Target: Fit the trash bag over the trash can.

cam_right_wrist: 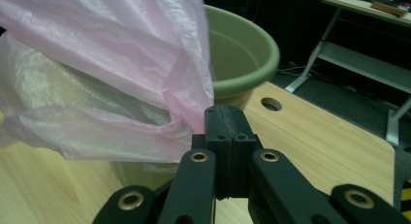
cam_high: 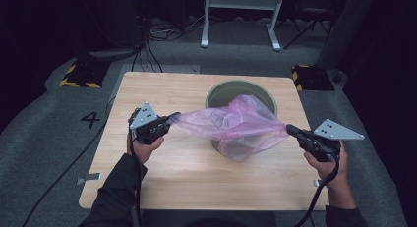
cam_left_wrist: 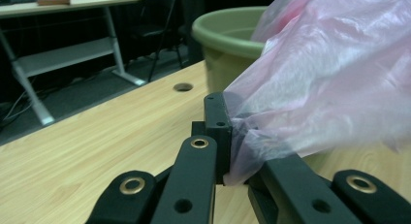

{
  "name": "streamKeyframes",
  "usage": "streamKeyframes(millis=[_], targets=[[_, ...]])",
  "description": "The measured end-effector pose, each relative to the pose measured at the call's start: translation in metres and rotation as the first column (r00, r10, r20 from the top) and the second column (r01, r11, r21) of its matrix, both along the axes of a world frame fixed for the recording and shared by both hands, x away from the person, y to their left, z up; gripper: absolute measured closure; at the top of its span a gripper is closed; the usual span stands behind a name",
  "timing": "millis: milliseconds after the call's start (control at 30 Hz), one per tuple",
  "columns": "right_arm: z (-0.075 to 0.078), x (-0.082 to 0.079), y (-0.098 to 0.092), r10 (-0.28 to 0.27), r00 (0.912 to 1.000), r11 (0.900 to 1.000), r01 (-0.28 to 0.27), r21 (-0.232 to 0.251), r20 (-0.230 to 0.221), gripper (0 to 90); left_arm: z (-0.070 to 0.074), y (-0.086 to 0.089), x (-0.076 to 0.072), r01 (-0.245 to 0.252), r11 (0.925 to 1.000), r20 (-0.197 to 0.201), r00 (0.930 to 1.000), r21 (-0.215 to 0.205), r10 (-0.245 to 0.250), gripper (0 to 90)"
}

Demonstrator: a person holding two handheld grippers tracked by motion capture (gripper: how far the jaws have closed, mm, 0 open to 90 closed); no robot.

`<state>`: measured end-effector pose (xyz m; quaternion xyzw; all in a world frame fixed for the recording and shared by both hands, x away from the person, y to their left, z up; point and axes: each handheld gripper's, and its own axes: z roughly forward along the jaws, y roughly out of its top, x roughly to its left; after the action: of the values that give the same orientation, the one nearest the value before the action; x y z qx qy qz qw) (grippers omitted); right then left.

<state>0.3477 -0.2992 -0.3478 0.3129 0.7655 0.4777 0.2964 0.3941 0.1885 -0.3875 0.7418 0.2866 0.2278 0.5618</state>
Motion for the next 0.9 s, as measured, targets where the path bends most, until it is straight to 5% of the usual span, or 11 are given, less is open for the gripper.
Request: streamKeyframes(millis=[200, 400, 633, 733, 800, 900], targets=[[-0.004, 0.009, -0.001, -0.069, 0.9975, 0.997, 0.070, -0.039, 0.018, 90.0, -0.002, -0.003, 0.008, -0.043, 0.9926, 0.004, 0.9991, 0.114, 0.043, 89.9], [-0.008, 0.021, -0.012, -0.118, 0.9930, 0.993, 0.118, -0.005, 0.001, 90.0, -0.013, -0.005, 0.015, -0.031, 0.9871, -0.049, 0.9980, 0.157, 0.039, 89.8], [-0.012, 0.037, -0.013, -0.132, 0.9909, 0.991, 0.132, -0.005, -0.027, 90.0, -0.015, -0.011, 0.016, -0.021, 0.9831, -0.063, 0.9975, 0.182, 0.032, 89.6], [-0.013, 0.039, -0.012, -0.133, 0.9908, 0.991, 0.133, 0.004, -0.023, 87.0, -0.010, -0.010, 0.010, -0.006, 0.9913, -0.055, 0.9984, 0.132, 0.014, 51.3], [-0.011, 0.037, -0.013, -0.130, 0.9915, 0.991, 0.130, 0.024, -0.008, 81.3, -0.004, -0.008, 0.002, 0.007, 0.9956, -0.037, 0.9993, 0.093, -0.003, 33.9], [-0.007, 0.034, -0.014, -0.156, 0.9877, 0.987, 0.156, 0.042, 0.007, 70.9, 0.007, -0.007, -0.010, 0.032, 0.9965, 0.000, 0.9995, 0.077, -0.032, 23.9]])
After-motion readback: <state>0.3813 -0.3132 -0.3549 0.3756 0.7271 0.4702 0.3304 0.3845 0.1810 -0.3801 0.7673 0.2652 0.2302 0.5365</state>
